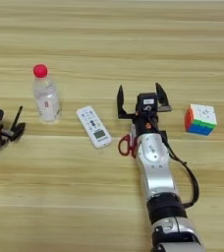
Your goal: Move the objects on the table
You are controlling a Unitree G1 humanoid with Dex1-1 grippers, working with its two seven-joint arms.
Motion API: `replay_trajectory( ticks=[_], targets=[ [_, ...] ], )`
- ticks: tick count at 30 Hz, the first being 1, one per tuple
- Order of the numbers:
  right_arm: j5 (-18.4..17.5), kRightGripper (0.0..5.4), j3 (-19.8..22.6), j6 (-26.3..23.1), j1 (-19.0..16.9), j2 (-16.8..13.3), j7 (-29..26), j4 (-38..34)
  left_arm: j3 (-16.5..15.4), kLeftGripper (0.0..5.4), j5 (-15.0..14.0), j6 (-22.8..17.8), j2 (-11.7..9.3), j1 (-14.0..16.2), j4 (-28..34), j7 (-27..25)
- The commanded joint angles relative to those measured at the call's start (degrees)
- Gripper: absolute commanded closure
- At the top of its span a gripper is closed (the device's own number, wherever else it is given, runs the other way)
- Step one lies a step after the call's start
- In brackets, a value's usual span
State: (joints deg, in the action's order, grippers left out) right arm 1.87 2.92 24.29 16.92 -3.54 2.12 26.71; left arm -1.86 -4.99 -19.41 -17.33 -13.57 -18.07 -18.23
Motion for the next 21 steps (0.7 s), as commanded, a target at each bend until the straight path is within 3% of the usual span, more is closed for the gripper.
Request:
replay_trajectory(
  ticks=[1, 21],
  targets=[
    [0.1, 0.0, 0.0, -0.7, -0.3, 0.3, 0.3, -0.8, 0.5, 1.75, 1.2, -2.0, -0.7, 1.7, -2.3, 0.2],
    [0.4, 0.0, -0.2, -1.3, -0.7, 0.9, 1.0, -2.4, 1.8, 3.98, 1.6, -3.6, -3.1, 0.6, -3.8, -1.9]
  ],
)
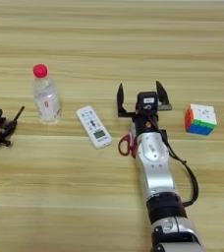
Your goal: Move the objects on the table
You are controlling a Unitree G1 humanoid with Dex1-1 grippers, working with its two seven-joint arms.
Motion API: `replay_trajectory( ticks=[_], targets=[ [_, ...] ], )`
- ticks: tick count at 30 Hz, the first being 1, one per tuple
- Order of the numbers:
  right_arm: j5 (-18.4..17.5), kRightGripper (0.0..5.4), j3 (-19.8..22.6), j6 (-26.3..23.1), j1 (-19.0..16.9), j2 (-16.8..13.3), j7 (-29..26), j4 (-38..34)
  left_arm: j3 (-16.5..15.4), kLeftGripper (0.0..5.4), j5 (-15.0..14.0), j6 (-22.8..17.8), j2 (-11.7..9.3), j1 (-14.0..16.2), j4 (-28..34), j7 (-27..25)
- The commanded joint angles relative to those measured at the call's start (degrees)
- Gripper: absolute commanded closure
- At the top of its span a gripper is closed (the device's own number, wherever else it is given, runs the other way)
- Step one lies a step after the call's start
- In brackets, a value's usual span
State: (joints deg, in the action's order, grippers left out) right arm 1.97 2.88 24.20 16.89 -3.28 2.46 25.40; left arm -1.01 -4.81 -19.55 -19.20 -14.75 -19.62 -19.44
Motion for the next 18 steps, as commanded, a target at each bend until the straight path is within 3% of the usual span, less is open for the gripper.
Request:
replay_trajectory(
  ticks=[1, 11, 18],
  targets=[
    [0.3, 0.0, -0.2, -1.3, -0.7, 0.7, 0.7, -1.2, 1.1, 4.1, 1.5, -3.5, -1.4, 1.6, -2.3, -0.9],
    [0.3, 0.0, -0.2, -1.5, -0.8, 0.8, 0.9, -1.6, 2.4, 5.11, 1.9, -3.7, -2.2, 1.1, -2.3, -1.6],
    [0.3, 0.0, -0.3, -1.7, -0.9, 0.8, 1.0, -1.9, 2.6, 5.16, 1.6, -3.7, -2.4, 1.1, -2.2, -1.7]
  ],
)
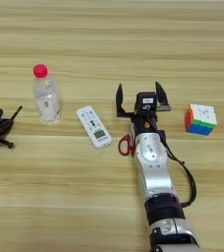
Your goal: Move the objects on the table
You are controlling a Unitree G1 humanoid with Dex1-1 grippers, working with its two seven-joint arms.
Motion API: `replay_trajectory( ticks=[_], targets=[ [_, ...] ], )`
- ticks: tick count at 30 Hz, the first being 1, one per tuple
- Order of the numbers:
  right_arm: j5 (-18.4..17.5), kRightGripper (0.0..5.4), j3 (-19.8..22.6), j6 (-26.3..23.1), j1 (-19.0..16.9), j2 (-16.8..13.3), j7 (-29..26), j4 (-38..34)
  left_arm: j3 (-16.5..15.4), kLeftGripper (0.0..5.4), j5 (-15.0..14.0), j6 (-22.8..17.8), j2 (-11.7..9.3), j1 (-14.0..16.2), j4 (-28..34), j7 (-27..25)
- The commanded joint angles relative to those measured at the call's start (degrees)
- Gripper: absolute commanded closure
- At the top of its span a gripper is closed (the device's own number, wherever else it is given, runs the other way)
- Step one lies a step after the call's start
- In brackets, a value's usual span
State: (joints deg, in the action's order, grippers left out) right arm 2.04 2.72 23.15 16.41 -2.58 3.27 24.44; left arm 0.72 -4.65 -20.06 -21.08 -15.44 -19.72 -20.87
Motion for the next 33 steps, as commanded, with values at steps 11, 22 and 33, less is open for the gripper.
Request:
replay_trajectory(
  ticks=[11, 22, 33],
  targets=[
    [0.2, 0.0, 0.0, -0.7, -0.4, 0.0, 0.1, -0.9, 0.3, 5.16, 0.2, -4.3, 0.7, 2.5, 1.2, 0.3],
    [0.2, 0.0, 0.0, -0.6, -0.3, -0.2, -0.1, -0.5, 1.0, 5.16, -1.4, -10.8, 4.1, 4.0, 15.1, 0.6],
    [0.3, 0.0, -0.1, -0.5, -0.1, -0.1, 0.0, -0.2, 0.5, 5.16, -1.4, -14.1, 4.0, 7.4, 21.5, 0.1]
  ],
)
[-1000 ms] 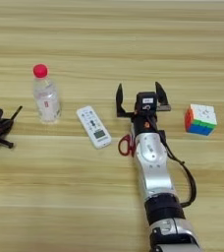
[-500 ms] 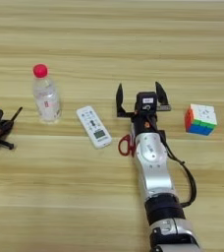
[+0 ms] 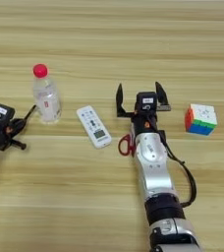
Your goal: Move the objects on the table
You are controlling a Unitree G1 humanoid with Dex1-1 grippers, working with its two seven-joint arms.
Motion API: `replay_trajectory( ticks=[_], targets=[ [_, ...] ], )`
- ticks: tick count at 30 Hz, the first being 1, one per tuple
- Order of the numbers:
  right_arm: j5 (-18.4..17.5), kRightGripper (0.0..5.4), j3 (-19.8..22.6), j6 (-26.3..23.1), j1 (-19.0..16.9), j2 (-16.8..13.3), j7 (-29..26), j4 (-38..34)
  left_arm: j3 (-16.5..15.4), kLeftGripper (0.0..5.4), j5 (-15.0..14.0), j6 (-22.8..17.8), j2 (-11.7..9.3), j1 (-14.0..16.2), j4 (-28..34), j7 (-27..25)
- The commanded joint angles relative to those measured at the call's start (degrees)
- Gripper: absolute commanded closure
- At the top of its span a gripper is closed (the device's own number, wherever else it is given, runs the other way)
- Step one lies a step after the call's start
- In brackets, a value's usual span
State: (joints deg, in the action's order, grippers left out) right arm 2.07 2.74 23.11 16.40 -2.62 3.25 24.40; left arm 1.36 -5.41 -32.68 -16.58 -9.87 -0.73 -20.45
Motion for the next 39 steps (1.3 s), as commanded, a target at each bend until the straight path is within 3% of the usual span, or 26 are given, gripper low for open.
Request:
replay_trajectory(
  ticks=[1, 13, 19, 27, 39],
  targets=[
    [0.3, 0.0, -0.1, -0.4, -0.1, -0.1, 0.0, -0.1, 0.0, 5.16, -0.6, -1.8, -0.6, 2.6, 3.1, -0.4],
    [0.6, 0.0, -0.2, -0.4, 0.3, 0.1, 0.3, 0.3, 0.8, 5.16, -0.9, -4.8, -1.2, 7.6, 8.2, -2.0],
    [0.7, 0.0, -0.2, -0.3, 0.5, 0.3, 0.4, 0.6, 2.7, 5.16, -1.7, -7.0, 0.0, 9.2, 12.0, -2.5],
    [0.9, 0.0, -0.2, -0.2, 0.9, 0.5, 0.6, 1.0, 4.8, 5.16, -3.0, -9.5, 0.7, 9.3, 16.3, -2.6],
    [1.0, 0.0, -0.2, 0.0, 1.2, 0.6, 0.6, 1.6, 7.8, 5.16, -4.2, -10.8, 4.1, 6.4, 16.9, -1.4]
  ],
)
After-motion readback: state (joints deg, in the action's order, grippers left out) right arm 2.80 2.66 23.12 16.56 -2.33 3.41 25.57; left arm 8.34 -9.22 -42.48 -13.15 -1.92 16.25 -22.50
